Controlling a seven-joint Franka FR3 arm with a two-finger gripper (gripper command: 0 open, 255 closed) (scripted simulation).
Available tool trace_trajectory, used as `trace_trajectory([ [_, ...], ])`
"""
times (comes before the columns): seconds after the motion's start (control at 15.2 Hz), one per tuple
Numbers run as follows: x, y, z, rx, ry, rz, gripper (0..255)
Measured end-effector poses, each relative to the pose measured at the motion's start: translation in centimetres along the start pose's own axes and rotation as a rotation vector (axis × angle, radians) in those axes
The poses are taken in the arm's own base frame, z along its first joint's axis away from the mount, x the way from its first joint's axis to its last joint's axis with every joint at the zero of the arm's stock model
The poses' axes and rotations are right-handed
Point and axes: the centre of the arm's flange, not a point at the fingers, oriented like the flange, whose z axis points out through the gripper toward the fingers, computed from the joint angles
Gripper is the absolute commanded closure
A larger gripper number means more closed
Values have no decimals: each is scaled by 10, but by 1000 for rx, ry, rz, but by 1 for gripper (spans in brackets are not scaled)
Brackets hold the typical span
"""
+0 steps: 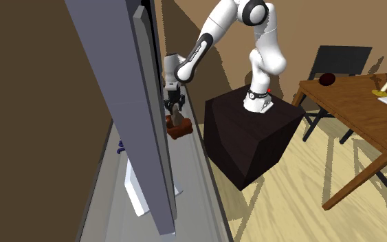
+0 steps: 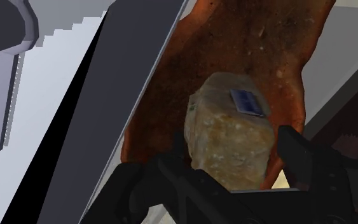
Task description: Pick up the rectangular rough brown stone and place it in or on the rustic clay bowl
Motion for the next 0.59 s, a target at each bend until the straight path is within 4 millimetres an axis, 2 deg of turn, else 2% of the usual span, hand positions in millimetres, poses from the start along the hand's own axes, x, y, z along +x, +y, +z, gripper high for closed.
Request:
trace_trajectory([
  [0.4,-1,-5,2,31,25,7,0],
  [0.59,1,1,-34,17,12,0,0],
])
